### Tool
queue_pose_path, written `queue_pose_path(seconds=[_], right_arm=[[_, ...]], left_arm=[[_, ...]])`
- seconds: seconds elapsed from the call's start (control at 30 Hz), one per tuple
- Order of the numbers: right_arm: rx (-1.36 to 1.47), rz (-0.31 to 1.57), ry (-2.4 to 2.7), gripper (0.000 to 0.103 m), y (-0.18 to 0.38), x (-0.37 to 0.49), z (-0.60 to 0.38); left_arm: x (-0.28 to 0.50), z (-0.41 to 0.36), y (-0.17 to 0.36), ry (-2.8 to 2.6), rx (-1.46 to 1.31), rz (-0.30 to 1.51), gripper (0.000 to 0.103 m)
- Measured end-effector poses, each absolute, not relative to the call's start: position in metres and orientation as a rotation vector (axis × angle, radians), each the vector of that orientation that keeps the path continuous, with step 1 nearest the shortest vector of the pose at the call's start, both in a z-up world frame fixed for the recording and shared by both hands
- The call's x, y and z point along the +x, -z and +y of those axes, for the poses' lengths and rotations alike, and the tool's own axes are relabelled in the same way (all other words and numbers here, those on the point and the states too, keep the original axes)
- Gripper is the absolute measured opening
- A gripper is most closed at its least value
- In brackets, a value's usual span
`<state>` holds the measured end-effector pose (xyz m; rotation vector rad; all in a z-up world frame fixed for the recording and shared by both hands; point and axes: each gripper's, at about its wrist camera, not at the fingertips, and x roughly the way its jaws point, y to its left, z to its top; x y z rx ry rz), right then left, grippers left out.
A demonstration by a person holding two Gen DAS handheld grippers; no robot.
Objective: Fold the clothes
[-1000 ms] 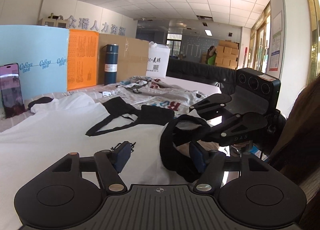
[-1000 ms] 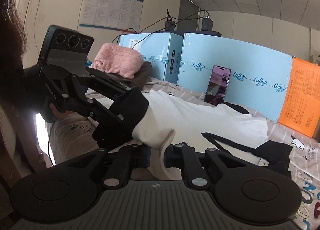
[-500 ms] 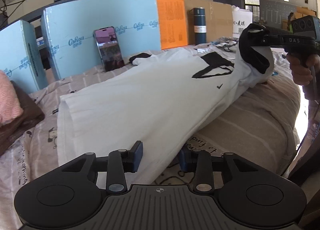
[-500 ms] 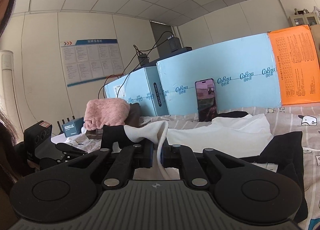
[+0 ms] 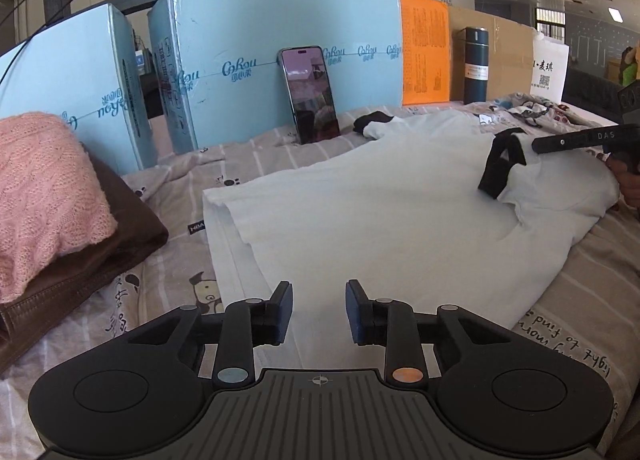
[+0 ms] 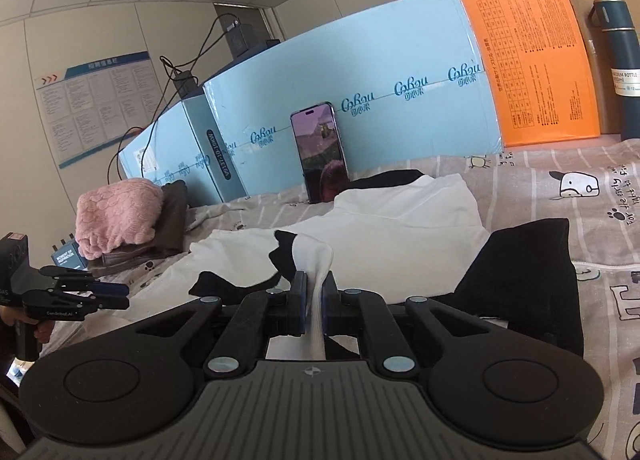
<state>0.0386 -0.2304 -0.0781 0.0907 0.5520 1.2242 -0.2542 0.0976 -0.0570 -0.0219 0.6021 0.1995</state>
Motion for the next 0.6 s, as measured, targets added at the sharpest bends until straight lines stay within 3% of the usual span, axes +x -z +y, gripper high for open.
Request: queue_pose_path(seconds=[0.07,0.1,0.17,0.2,0.23,0.47,0.53,0.57,0.6], right_arm=[[0.072,0.587,-1.208,0.010,0.082,0.044,-0.227],[0.068,0.600,-1.208,0.012,0.083,0.046,-0.227],[0.069,0.623,-1.227,0.037,0.083,0.051,-0.224],[0.069,0.636,-1.233,0.056,0.082,0.054,-0.221],[0.066,0.650,-1.238,0.060,0.082,0.057,-0.218],[0.030,0.724,-1.230,0.060,0.087,0.075,-0.195],[0.038,0.689,-1.225,0.053,0.084,0.073,-0.198],[0.043,0.672,-1.223,0.045,0.082,0.072,-0.199],[0.047,0.654,-1.221,0.022,0.081,0.071,-0.201]], left_arm=[[-0.262,0.107,0.055,-0.191,-0.069,0.586,0.036],[-0.270,0.112,0.054,-0.179,-0.100,0.571,0.045],[-0.282,0.119,0.051,-0.141,-0.152,0.555,0.057],[-0.285,0.118,0.052,-0.122,-0.154,0.567,0.062],[-0.288,0.117,0.053,-0.104,-0.156,0.579,0.064],[-0.296,0.111,0.069,-0.077,-0.145,0.678,0.064],[-0.298,0.113,0.070,-0.076,-0.163,0.657,0.045],[-0.299,0.113,0.070,-0.073,-0.162,0.645,0.026],[-0.300,0.112,0.069,-0.072,-0.158,0.629,0.017]])
